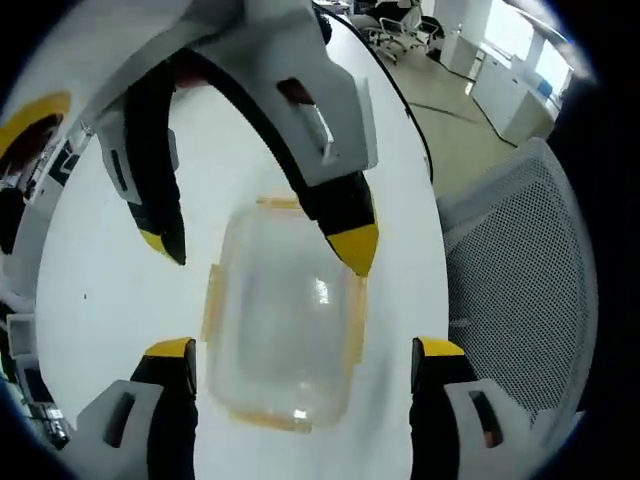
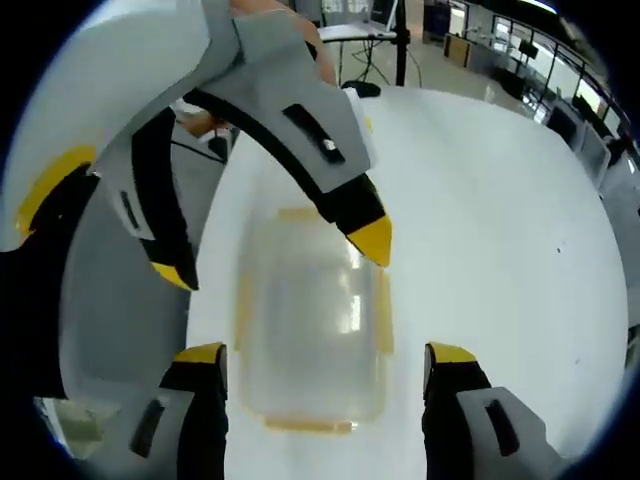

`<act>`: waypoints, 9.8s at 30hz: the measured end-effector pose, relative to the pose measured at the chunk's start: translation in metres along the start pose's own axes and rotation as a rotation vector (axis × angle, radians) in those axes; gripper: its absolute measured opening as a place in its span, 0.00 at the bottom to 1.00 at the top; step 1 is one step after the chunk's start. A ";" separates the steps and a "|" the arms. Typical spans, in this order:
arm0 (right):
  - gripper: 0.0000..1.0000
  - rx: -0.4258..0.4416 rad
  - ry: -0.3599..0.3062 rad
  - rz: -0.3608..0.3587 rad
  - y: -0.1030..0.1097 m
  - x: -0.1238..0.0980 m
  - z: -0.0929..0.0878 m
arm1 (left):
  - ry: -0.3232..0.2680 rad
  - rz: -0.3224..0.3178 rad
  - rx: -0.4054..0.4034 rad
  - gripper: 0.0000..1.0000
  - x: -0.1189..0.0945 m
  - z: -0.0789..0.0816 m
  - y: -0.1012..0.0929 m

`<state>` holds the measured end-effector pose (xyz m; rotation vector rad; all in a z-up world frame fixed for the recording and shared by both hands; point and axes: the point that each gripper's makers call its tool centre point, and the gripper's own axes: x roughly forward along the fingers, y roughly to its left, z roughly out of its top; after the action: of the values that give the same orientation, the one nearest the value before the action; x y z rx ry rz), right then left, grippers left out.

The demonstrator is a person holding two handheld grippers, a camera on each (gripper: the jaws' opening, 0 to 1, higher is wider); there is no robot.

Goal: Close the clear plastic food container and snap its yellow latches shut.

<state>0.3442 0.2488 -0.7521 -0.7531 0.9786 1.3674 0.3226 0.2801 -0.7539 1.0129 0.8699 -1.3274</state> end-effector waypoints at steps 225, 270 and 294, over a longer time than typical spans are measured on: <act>0.75 -0.011 0.105 -0.085 -0.012 0.073 0.060 | 0.087 -0.017 0.090 0.81 0.004 -0.138 0.045; 0.76 -0.006 0.126 -0.087 -0.054 0.070 0.059 | 0.063 -0.002 0.064 0.82 0.011 -0.134 0.085; 0.78 -0.002 0.126 -0.091 -0.078 0.069 0.059 | 0.054 0.008 0.049 0.83 0.014 -0.132 0.108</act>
<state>0.4249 0.3246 -0.7968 -0.8830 1.0285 1.2538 0.4386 0.3958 -0.8033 1.0931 0.8765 -1.3252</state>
